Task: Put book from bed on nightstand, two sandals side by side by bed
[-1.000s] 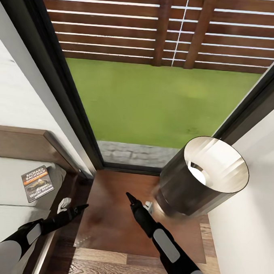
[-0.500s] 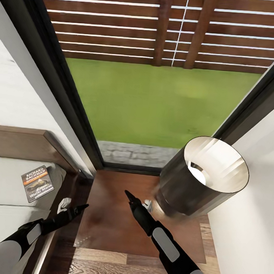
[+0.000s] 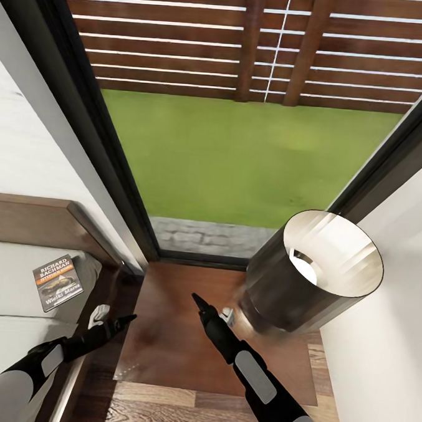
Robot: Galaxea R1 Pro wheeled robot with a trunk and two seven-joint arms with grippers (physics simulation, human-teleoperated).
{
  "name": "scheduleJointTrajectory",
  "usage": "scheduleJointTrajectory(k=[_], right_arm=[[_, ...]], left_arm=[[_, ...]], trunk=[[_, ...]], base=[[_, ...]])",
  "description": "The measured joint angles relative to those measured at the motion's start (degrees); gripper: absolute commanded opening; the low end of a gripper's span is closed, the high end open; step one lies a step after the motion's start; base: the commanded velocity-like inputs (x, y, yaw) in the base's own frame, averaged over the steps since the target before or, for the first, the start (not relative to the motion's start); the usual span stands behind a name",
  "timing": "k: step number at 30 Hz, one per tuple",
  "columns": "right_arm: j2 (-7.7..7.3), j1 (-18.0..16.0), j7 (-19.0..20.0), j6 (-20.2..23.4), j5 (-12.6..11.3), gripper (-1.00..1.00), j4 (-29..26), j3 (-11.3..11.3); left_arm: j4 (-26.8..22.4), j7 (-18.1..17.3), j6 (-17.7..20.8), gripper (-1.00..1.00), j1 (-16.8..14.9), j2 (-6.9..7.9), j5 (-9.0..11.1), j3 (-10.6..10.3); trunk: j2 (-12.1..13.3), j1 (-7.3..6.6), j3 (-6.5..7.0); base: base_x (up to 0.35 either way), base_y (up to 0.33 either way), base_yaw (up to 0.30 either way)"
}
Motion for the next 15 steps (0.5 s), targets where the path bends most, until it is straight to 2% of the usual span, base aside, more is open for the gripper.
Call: scheduleJointTrajectory(k=[12,15], right_arm=[[-0.01,0.00,0.05,0.33,0.10,1.00,0.00,0.06],[-0.01,0.01,-0.15,0.45,1.51,1.00,0.05,0.99]], left_arm=[[0.00,0.00,0.00,1.00,0.02,0.02,0.00,0.00],[0.00,0.18,-0.05,1.00,0.02,0.02,-0.05,0.05]], trunk=[[0.00,0.00,0.00],[0.00,0.00,0.00]], base=[[0.000,0.000,0.000],[0.000,0.000,0.000]])
